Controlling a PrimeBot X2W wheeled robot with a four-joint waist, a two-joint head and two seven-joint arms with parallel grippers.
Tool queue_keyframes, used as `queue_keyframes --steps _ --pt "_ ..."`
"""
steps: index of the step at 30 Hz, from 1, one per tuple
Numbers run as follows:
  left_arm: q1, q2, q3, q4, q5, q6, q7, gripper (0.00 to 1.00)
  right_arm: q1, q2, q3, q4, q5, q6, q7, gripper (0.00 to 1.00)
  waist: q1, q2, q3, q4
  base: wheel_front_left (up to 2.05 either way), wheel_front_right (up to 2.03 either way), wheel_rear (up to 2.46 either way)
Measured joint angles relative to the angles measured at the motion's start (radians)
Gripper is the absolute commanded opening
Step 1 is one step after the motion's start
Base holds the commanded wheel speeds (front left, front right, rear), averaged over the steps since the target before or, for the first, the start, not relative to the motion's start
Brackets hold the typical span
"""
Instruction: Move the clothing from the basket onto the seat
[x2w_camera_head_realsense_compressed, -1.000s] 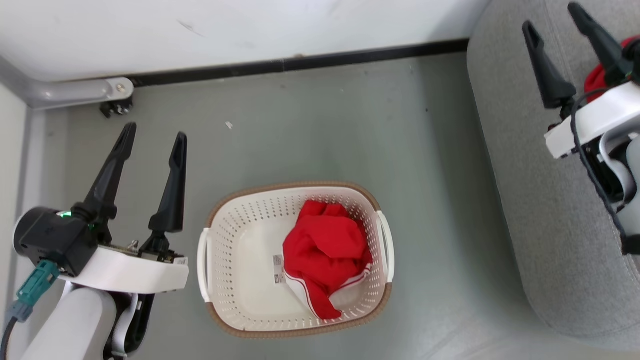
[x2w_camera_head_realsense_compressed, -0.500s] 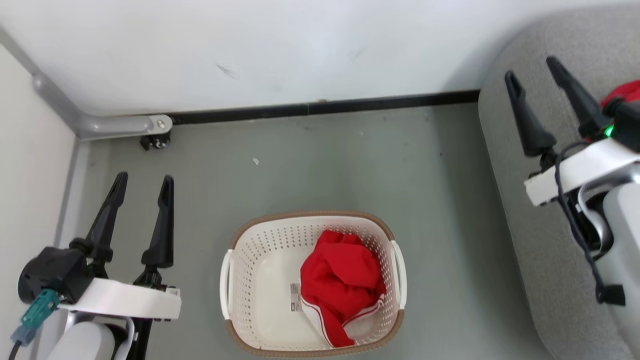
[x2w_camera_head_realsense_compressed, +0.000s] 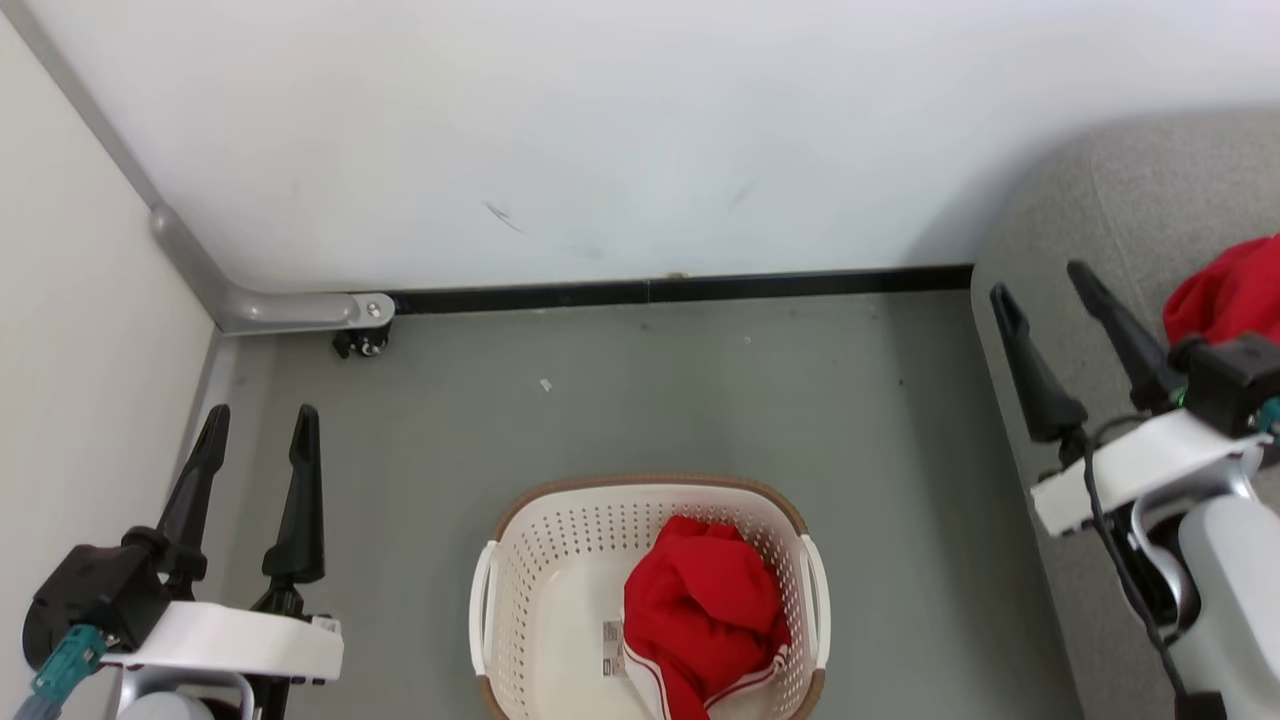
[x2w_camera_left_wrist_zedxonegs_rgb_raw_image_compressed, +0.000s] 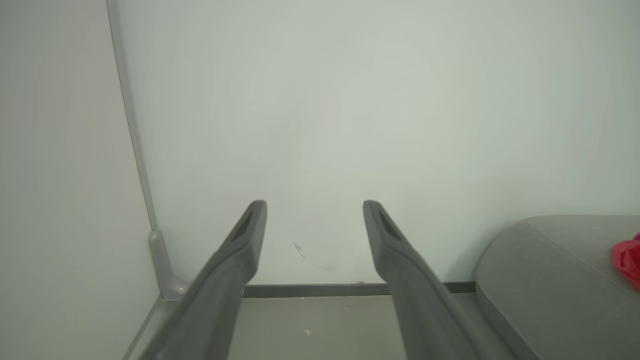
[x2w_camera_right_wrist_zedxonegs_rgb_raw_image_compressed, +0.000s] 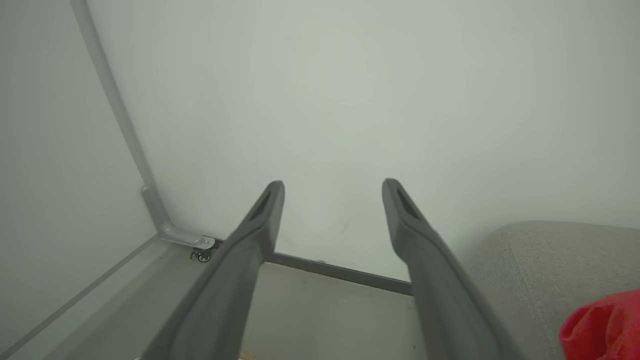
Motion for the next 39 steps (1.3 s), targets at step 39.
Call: queue_keyframes --steps 39 --pt "0.176 -0.062 0.082 0.054 0.074 -0.083 0.000 1.00 0.286 0.058 -0.053 -0.138 -0.044 0.000 0.000 1.00 0.0000 0.0000 -0.154 0.018 0.00 0.00 0.00"
